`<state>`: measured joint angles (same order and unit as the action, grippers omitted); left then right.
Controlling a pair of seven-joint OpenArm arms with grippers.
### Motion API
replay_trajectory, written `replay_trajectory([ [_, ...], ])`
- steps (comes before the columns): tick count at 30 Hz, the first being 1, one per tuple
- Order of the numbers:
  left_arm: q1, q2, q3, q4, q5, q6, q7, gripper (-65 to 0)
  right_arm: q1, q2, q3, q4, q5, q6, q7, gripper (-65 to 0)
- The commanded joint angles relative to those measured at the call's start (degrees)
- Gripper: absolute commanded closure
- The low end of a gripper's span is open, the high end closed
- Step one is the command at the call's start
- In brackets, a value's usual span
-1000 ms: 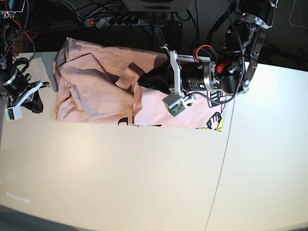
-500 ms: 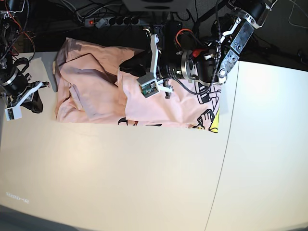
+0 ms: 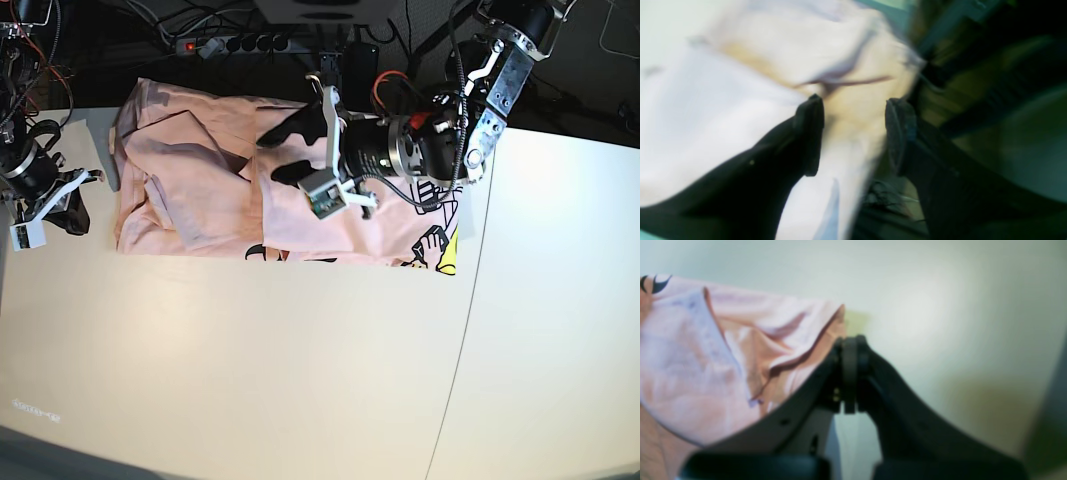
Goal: Fold the T-shirt properly
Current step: 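Drag the folded end further over the shirt with the left gripper, then grasp the opposite strip end with the right gripper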
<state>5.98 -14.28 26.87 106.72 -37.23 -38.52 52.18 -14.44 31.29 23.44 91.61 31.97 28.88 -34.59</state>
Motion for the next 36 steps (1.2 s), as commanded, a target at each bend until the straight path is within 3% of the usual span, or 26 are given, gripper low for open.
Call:
replay_trajectory([
  [1,-0.74,-0.04,-2.84,1.03,-0.63,-1.48,0.07,-22.6,0.44,1.29,0.72,0.85,1.53,2.99,0.15,0.0],
  [4,-0.70,-0.07,-11.10,1.01,-0.72,-1.48,2.49,0.0,0.42,1.27,1.62,0.83,1.57,2.99,-1.75,0.0],
  [9,-0.68,-1.70,-19.32,1.01,-4.26,-1.48,4.55,0.0,0.42,1.68,7.91,-0.57,1.68,2.82,-2.89,0.0],
  [13,-0.22,-4.85,-19.71,-0.13,-4.11,-1.48,4.63,0.0,0.42,5.35,10.08,-5.92,6.03,2.84,-5.01,0.0],
  [17,-0.22,-6.43,-19.71,-3.52,-4.22,-1.48,4.61,0.0,0.42,8.59,10.08,-12.17,11.21,2.86,-6.71,-26.1],
  [22,-0.24,-6.51,-19.71,-5.51,-8.20,-1.48,4.61,0.0,0.42,9.33,9.44,-15.28,22.75,3.45,-14.40,-36.0],
  [24,-0.26,-6.51,-19.71,-5.51,-9.18,-1.48,4.61,0.0,0.42,9.38,7.67,-15.28,24.24,3.54,-15.19,-39.2],
  [31,-0.24,-6.51,-19.71,-5.51,-9.22,-1.48,4.63,0.0,0.44,9.33,-2.40,-15.28,24.17,3.50,-15.39,-40.1],
  [36,-0.26,-6.54,-19.71,-5.51,-9.20,-1.48,4.63,0.0,0.42,8.35,-5.18,-15.28,24.26,3.50,-15.43,-40.1],
])
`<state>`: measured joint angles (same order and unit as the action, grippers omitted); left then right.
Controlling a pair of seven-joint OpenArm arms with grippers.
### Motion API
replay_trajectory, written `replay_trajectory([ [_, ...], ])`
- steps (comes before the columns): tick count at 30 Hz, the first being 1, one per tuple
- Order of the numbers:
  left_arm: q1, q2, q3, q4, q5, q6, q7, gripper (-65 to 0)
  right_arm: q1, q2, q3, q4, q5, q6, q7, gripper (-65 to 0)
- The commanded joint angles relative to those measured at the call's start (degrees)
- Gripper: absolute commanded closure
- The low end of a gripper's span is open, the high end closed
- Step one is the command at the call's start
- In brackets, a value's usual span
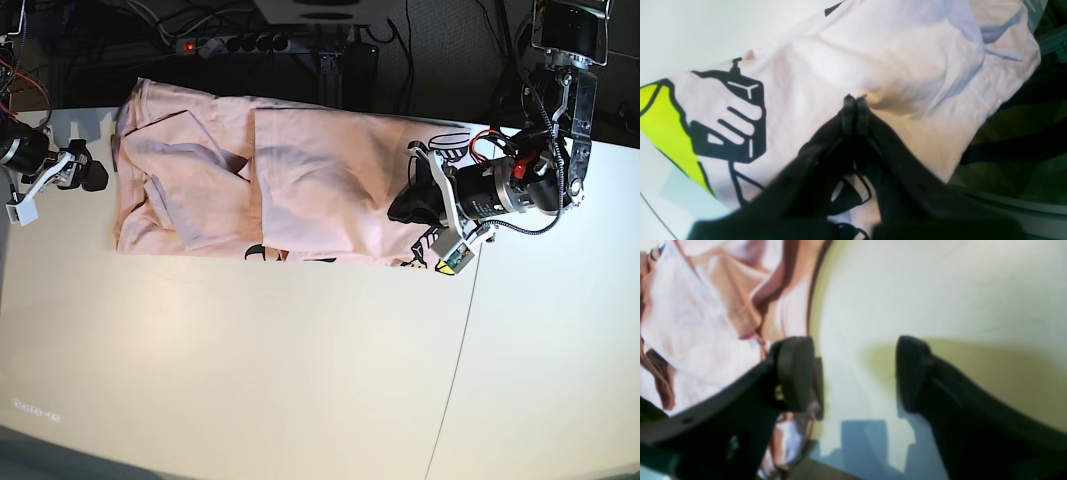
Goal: Fold the T-shirt properly
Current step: 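Grasp the opposite strip end with the right gripper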
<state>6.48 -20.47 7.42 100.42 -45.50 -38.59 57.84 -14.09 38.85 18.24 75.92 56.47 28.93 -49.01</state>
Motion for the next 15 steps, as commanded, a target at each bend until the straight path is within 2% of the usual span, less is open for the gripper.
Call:
replay_trajectory([
  [1,-0.74,-0.35,-0.26,0.79,-0.94,-1.41,-1.03,0.0,0.09,0.24,-0.24,0.42,-0.13,3.45,-1.09,-40.1],
  [9,-0.76,-0.37,-0.28,0.79,0.92,-1.41,-1.03,0.0,0.07,-5.73,-3.06,0.42,0.33,3.48,-2.03,-40.1],
  [15,-0.76,-0.37,-0.28,0.79,1.01,-1.41,-1.03,0.0,0.07,-7.34,-8.33,0.42,-0.17,3.45,-2.03,-40.1],
])
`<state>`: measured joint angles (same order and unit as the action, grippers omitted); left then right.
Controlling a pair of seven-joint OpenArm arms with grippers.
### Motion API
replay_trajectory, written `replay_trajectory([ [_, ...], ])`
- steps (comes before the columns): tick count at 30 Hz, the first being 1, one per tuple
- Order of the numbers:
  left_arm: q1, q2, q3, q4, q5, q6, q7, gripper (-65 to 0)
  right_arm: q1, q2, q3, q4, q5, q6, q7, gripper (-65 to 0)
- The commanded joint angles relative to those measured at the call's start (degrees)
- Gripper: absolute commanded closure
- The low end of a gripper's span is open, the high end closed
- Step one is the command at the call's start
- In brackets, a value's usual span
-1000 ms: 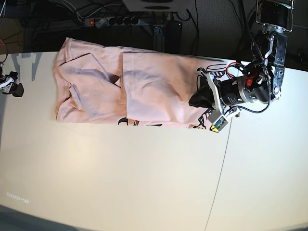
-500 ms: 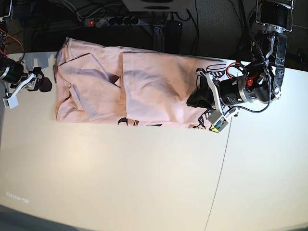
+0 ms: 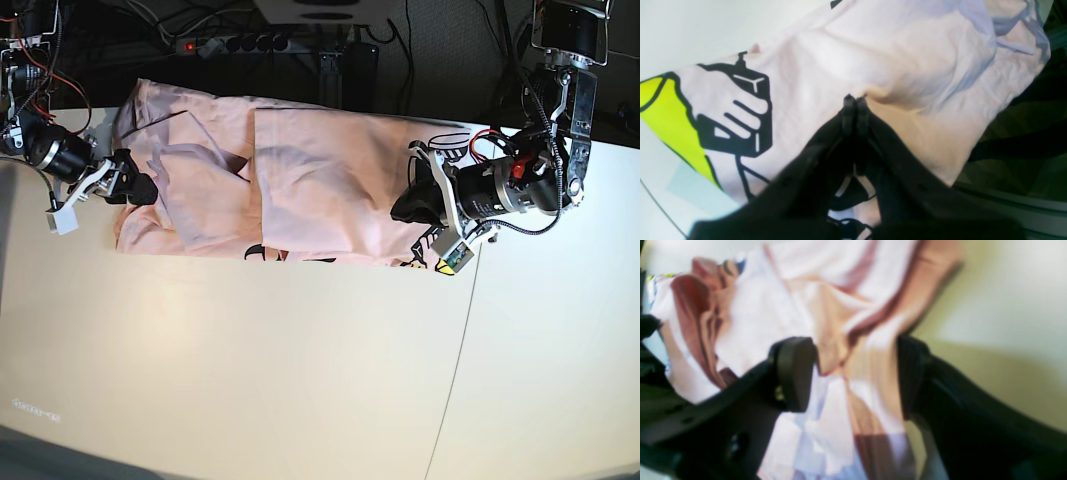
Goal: Fold the T-shirt properly
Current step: 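Grasp the opposite strip end with the right gripper, then fold the held end with the right gripper over the stacked shirt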
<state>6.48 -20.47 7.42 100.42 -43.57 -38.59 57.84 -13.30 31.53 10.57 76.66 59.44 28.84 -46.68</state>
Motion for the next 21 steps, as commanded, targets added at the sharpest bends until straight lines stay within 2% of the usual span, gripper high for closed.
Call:
replay_trajectory([
  [1,-0.76,-0.37,-0.28,0.79,-0.92,-1.41,-1.01,0.0,-0.72,-0.17,-1.27,-0.33,-3.30,3.54,-4.37,-40.1],
  [11,-0.76,-0.37,-0.28,0.79,-0.92,-1.41,-1.01,0.0,-0.72,-0.26,-3.72,-0.33,-3.56,3.54,-4.39,-38.5],
  [15,-0.76,-0.37,-0.28,0.79,-0.85,-1.41,-0.96,0.0,-0.72,-0.28,-3.72,-0.33,-5.35,3.54,-3.91,-20.7],
  [19,-0.76,-0.37,-0.28,0.79,-0.98,-1.41,-0.79,0.0,-0.70,-0.28,-3.72,-0.33,-6.54,3.54,-3.17,-9.2],
  [21,-0.76,-0.37,-0.28,0.79,-0.98,-1.41,-0.79,0.0,-0.70,-0.31,-3.72,-0.33,-6.97,3.54,-3.02,0.0],
])
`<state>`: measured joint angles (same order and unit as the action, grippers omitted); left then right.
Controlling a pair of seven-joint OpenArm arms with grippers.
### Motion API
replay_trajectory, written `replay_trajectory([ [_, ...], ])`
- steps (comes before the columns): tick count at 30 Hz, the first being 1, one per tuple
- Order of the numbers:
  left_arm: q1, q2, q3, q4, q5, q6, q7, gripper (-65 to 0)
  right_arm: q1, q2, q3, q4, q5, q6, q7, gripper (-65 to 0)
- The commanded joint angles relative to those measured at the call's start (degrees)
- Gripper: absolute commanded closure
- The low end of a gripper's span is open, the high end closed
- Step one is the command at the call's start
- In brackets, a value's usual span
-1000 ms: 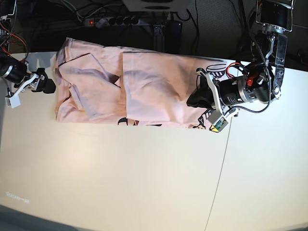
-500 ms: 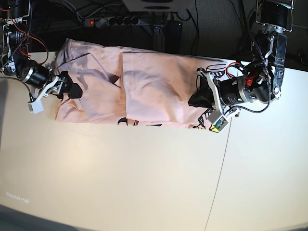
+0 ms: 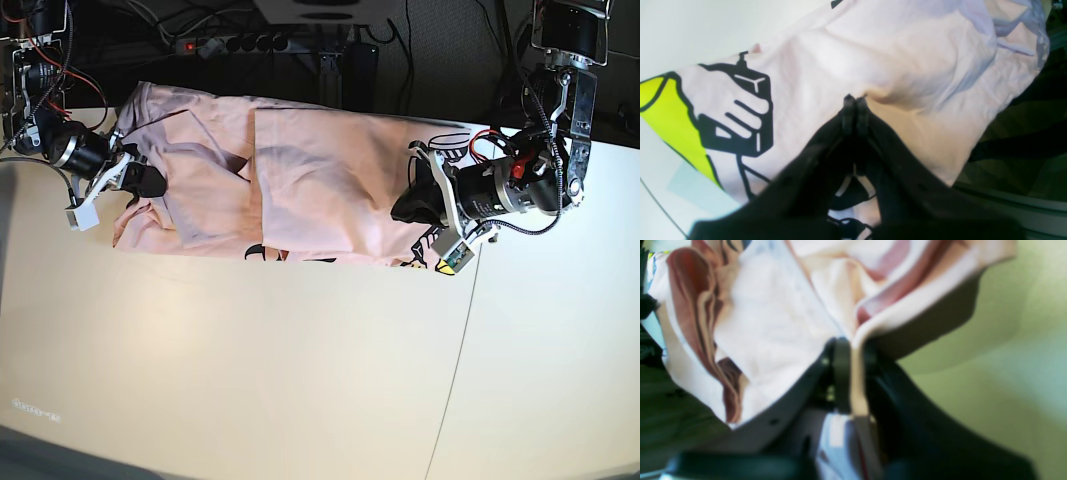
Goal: Fold the T-shirt properly
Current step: 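Fold the held end with the right gripper over the stacked shirt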
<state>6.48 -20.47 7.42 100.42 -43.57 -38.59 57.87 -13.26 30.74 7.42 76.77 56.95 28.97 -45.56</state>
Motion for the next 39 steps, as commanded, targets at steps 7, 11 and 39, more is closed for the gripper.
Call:
replay_trajectory([
  [7,-0.76,-0.37,-0.81,0.79,-1.25,-1.41,-0.81,0.0,-0.46,0.52,-0.55,-0.44,-11.63,3.39,1.68,0.0],
  [11,-0.76,-0.37,-3.58,0.79,-3.28,-1.41,0.35,0.0,1.22,0.66,-0.39,-0.50,-16.37,3.23,3.69,0.0],
  [39,-0.74,-4.61,-10.27,0.79,-9.60,-1.41,4.81,0.0,4.50,10.32,20.63,-7.63,-1.84,3.26,-1.03,0.0],
])
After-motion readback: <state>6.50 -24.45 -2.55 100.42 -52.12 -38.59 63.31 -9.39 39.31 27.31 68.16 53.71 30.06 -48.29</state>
